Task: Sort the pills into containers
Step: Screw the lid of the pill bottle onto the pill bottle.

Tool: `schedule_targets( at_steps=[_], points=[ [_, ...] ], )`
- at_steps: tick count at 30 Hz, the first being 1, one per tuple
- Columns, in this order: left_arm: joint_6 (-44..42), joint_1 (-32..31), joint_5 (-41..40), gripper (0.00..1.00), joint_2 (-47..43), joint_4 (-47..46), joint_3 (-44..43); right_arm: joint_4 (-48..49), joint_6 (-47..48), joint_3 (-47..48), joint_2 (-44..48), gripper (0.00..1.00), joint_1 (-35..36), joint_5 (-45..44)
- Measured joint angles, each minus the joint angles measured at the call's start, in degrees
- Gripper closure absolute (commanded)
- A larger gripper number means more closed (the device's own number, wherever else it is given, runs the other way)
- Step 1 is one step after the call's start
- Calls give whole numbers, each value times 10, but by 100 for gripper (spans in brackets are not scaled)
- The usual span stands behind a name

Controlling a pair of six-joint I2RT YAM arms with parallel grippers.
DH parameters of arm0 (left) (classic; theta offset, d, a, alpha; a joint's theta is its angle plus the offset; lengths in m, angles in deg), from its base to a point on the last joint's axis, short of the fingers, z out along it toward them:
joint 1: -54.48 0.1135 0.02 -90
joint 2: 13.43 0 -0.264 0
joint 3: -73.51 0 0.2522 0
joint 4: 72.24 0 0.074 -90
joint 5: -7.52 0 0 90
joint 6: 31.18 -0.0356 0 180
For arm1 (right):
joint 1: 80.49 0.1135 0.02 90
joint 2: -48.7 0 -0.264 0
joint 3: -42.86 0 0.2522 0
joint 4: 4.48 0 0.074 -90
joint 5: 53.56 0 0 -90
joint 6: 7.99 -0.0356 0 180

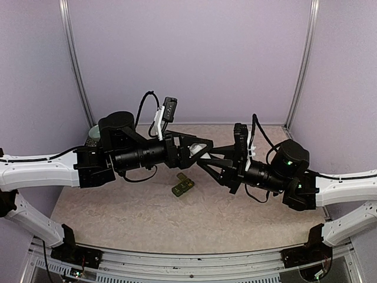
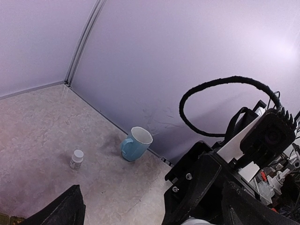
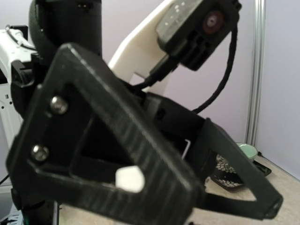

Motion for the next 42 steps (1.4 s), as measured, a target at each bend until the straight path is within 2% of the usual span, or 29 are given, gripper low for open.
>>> schedule_targets(
  at_steps=[20,42],
  points=[
    [4,9,-5,1,-17,-7,25,2,0,-5,2,100,0,-2],
    [15,12,-10,1,-67,-18,75,-5,0,-12,43,100,-10,-15]
  ],
)
